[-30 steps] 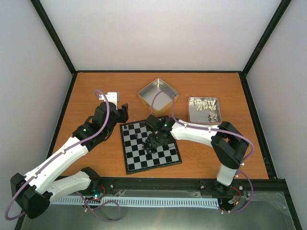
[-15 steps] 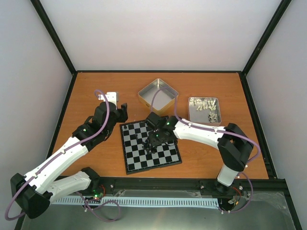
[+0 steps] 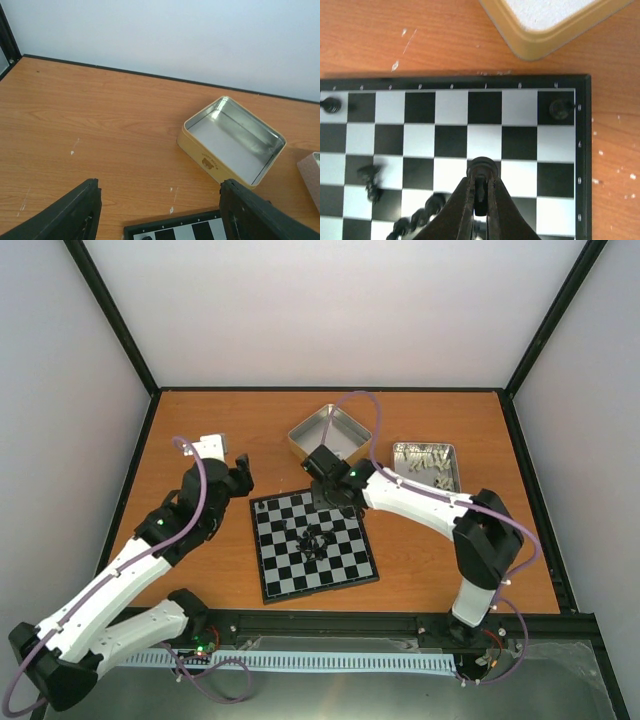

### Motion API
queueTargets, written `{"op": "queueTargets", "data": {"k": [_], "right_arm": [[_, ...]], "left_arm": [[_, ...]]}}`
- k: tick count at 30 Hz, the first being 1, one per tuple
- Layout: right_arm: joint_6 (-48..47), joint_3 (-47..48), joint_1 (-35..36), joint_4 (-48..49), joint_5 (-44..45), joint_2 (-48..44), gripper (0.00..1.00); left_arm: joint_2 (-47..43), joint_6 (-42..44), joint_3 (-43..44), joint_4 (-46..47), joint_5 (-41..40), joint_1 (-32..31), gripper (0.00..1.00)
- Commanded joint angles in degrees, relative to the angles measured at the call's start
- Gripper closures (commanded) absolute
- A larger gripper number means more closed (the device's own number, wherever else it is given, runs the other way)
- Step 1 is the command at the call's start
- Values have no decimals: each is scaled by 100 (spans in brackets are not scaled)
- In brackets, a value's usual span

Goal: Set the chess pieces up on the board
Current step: Place the chess piece on the chessboard.

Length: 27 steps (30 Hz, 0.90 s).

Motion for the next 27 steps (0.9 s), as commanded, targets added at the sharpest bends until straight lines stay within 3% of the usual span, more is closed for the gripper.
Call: {"op": "queueTargets", "data": {"k": [1,7,27], "right_arm": [[-184,459,-226,84,248,490,96],[-220,778,-490,16,203,1068,97],[-383,1087,-767,-36,-197,1638,96]], "left_arm": [[-329,78,109,-152,-185,46,34],[-393,187,-3,-90,-278,41,34],[-384,294,-217,190,-131,48,28]]}}
